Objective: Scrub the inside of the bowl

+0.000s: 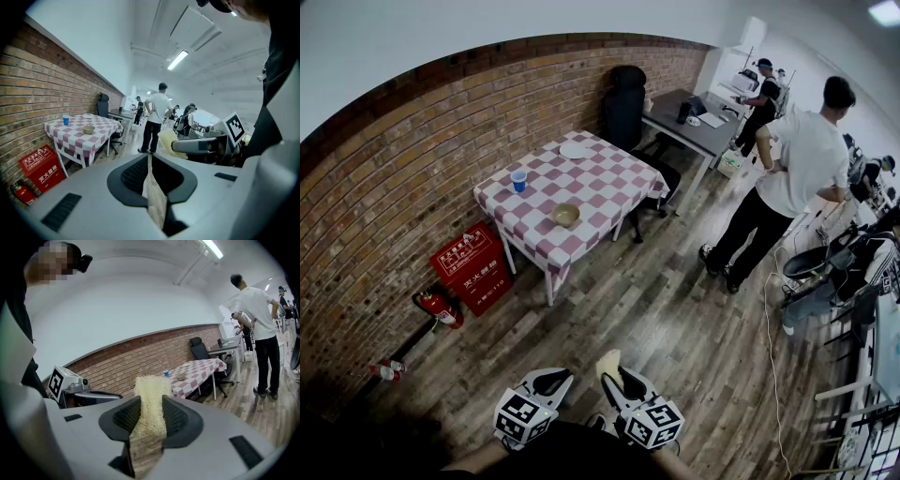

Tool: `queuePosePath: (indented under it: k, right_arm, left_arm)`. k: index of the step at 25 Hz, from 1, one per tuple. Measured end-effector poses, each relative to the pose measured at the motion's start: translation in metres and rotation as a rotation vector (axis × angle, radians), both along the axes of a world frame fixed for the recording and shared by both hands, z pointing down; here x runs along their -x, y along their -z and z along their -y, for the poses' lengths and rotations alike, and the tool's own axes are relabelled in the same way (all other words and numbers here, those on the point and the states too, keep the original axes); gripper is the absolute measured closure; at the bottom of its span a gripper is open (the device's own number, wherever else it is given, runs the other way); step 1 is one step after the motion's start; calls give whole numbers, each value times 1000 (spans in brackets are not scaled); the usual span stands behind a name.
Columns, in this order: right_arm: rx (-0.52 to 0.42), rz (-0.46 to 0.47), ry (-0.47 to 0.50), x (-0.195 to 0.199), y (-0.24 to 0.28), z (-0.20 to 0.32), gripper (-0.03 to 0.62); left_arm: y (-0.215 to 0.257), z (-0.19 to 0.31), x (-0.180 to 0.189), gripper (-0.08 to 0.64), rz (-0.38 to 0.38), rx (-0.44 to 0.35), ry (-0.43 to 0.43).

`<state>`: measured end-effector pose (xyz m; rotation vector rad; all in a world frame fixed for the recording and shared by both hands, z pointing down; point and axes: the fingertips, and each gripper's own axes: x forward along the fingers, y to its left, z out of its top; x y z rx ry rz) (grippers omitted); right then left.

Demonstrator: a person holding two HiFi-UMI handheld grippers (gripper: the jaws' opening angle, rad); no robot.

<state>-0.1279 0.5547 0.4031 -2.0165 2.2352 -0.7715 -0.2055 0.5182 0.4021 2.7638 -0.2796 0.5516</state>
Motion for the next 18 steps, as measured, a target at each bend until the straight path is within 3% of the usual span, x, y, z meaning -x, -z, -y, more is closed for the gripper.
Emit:
queuePosePath:
  k: [12,18]
  right_arm:
    - [1,13,21,-9,-1,-10,439]
    - [-31,4,38,-45,4,-24,439]
  left_arm:
    - [3,-3,-6,522,7,-9,45]
    - [3,-18,-40,522,6,-15,70]
